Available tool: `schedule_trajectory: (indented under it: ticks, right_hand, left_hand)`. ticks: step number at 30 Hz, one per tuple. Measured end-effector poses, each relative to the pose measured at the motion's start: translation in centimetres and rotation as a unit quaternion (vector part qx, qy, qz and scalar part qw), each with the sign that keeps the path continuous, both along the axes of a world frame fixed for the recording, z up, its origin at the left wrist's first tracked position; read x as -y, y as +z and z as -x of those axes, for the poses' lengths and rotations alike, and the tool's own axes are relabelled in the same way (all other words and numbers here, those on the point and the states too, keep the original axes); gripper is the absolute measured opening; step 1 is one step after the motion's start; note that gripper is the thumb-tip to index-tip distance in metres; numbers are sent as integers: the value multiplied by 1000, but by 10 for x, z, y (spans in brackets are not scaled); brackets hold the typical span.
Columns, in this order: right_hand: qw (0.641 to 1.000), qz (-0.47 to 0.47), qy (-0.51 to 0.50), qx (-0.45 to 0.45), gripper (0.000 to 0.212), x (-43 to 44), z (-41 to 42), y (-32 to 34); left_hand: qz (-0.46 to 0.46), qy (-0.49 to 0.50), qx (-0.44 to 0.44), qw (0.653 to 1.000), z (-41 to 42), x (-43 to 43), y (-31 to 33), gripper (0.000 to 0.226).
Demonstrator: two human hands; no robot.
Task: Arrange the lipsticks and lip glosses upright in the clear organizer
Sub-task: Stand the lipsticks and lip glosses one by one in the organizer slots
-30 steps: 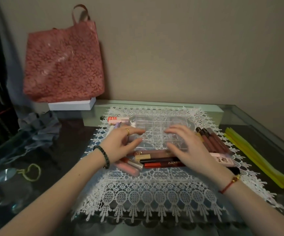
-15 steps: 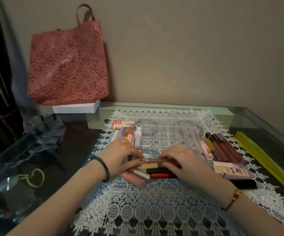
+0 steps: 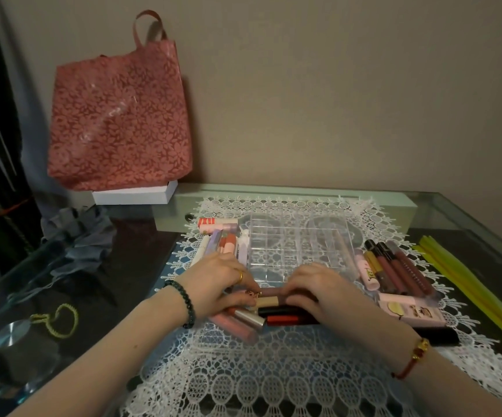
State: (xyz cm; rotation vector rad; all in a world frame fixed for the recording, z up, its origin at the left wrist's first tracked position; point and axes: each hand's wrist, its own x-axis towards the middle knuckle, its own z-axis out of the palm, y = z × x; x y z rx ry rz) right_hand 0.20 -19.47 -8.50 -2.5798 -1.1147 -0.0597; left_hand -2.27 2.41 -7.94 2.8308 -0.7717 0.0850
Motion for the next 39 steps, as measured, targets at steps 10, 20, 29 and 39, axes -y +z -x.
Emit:
schedule_trajectory:
  ticks: [10,20,29,39]
  right_hand:
    - [996,83,16,11,25,-7,-2,15]
    - [1000,-1,0,7,16,6,2,11]
    - [967,-233,-60,-86,25,24,-13,45]
    - [895,-433,-98,-32,24,45,-67,85]
  left_hand:
    - [-101,-43,-15,994,-3,17,10,32]
    - [10,-14,26,1000,1,25,22,24]
    - [326,-8,66,943,-22,53,63,25]
    - [540,12,0,842,-81,111,79,20]
